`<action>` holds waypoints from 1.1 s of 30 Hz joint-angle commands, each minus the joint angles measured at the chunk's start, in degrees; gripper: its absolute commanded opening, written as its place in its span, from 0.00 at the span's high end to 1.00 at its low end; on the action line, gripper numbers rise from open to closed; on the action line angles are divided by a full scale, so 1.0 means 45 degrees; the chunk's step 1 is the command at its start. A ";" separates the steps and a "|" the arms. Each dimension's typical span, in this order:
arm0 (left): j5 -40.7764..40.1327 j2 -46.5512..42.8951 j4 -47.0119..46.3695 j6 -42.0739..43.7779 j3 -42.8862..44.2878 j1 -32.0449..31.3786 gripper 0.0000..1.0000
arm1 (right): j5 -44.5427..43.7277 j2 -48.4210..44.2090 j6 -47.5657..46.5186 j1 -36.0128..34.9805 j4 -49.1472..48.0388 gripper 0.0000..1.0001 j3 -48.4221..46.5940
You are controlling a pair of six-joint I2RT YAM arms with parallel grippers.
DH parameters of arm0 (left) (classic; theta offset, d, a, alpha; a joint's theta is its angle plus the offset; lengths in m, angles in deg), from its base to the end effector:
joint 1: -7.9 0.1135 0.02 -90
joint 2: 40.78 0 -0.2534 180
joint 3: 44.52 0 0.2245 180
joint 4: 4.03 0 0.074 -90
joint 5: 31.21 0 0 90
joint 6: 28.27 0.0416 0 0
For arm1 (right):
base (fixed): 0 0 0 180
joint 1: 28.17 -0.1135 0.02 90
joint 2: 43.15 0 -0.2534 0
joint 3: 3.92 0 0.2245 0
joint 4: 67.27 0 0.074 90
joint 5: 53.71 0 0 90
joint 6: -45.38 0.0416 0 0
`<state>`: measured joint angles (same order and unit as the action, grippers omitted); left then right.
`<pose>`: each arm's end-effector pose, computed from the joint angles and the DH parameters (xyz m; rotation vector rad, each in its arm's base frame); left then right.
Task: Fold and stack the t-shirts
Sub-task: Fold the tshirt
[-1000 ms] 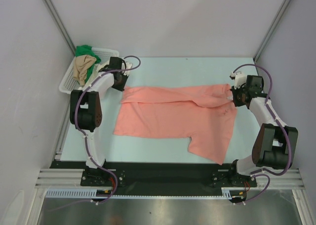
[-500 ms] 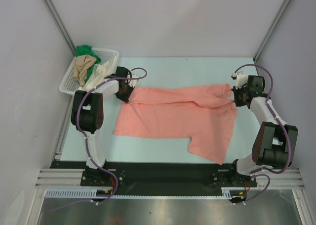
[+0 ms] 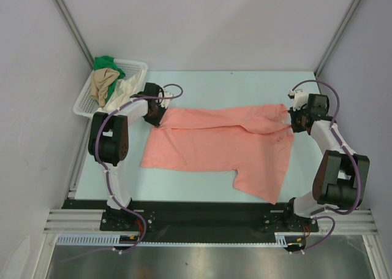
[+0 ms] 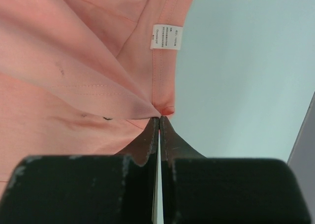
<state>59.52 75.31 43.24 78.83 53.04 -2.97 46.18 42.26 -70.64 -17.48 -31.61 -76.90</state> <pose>0.3846 -0.0744 0.1643 0.6607 2.6376 0.0144 0.2920 -0.0478 0.2322 -0.3980 2.3624 -0.0921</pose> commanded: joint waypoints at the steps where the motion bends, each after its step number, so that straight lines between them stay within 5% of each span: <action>1: -0.1118 0.0315 -0.0438 0.0632 -0.0228 0.0112 0.89 | -0.0128 0.0356 0.0333 0.0375 -0.0360 1.00 -0.0547; 12: -0.2330 0.0295 -0.0907 0.1062 -0.0501 0.0190 0.90 | 0.0302 0.0962 -0.0077 0.0514 -0.0126 1.00 -0.0705; 33: -0.2487 0.0471 -0.1103 0.1317 -0.0170 0.0209 0.90 | 0.1143 -0.1361 -0.0115 -0.1167 0.1613 1.00 0.1346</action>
<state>50.91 75.75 38.87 83.27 52.03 -3.06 51.01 38.87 -71.21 -22.59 -25.92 -71.15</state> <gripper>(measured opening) 0.101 0.010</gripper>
